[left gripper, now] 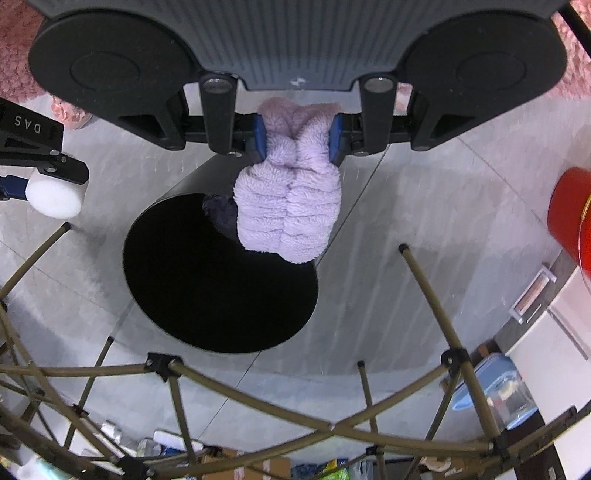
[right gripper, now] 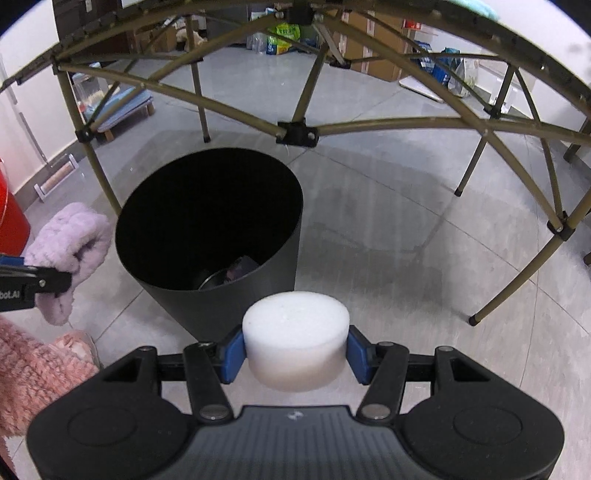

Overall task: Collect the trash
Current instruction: 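Carry the scrunchie and foam cylinder off the table over the black bin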

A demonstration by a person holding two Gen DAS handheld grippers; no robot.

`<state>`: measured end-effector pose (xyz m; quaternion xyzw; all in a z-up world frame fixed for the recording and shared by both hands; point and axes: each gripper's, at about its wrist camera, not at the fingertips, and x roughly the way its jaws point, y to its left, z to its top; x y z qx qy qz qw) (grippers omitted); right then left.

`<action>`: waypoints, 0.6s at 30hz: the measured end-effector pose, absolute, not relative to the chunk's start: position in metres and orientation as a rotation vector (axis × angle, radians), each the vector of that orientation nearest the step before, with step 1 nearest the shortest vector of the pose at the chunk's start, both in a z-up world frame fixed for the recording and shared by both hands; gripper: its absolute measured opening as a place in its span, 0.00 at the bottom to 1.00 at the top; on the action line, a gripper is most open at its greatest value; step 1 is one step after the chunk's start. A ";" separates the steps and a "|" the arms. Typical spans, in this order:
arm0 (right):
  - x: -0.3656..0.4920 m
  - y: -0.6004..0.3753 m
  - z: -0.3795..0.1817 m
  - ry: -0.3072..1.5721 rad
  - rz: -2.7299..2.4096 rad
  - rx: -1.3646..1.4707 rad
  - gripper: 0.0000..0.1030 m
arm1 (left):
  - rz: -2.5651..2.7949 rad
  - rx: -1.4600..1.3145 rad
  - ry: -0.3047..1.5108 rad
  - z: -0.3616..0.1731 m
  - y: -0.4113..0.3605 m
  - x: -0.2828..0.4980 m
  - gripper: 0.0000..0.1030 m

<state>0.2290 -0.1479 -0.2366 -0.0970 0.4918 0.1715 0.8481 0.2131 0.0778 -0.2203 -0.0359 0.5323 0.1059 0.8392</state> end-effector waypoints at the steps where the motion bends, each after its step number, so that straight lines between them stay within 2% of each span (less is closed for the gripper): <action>1: 0.230 -0.148 -0.239 1.044 0.360 -0.202 0.54 | 0.227 -0.081 1.136 -0.222 0.078 0.214 0.31; 18: 0.238 -0.154 -0.250 1.075 0.326 -0.191 0.54 | 0.256 -0.113 1.152 -0.217 0.077 0.225 0.31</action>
